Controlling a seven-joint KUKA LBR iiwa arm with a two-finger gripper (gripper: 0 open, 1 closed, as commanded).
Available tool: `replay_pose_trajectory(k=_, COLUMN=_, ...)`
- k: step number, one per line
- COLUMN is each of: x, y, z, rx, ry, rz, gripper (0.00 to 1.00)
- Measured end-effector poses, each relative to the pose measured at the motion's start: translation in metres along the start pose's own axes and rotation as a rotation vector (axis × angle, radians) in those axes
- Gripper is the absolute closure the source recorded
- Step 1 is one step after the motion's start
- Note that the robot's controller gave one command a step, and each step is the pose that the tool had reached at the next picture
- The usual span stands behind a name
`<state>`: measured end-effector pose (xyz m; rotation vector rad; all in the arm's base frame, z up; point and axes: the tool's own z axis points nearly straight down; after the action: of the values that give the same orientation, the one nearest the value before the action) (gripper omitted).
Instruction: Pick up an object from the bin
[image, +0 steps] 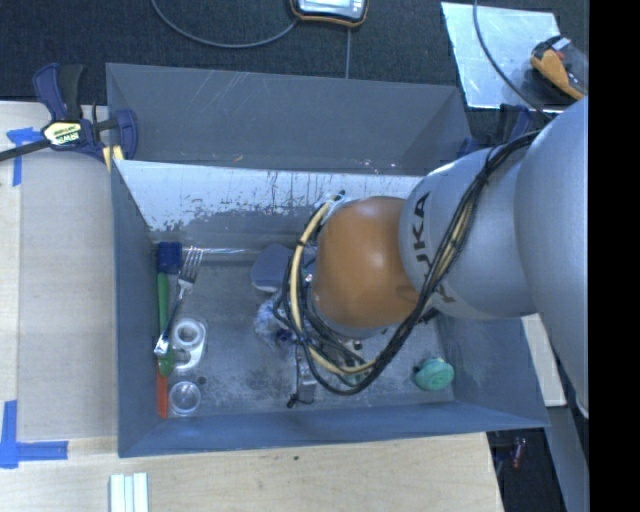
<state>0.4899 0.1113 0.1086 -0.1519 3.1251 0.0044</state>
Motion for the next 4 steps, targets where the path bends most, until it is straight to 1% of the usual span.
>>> replay_pose_trajectory(k=1, x=-0.022, y=-0.005, z=0.038, rx=-0.001, ry=-0.003, rz=-0.003, gripper=0.0)
replay_pose_trajectory(k=2, x=-0.017, y=-0.005, z=0.011, rx=0.0, ry=0.005, rz=-0.003, gripper=0.0)
replay_pose_trajectory(k=3, x=-0.026, y=-0.01, z=-0.015, rx=-0.001, ry=-0.006, rz=-0.052, gripper=0.0)
replay_pose_trajectory(k=4, x=-0.019, y=-0.036, z=0.023, rx=-0.001, ry=-0.004, rz=-0.286, gripper=0.0)
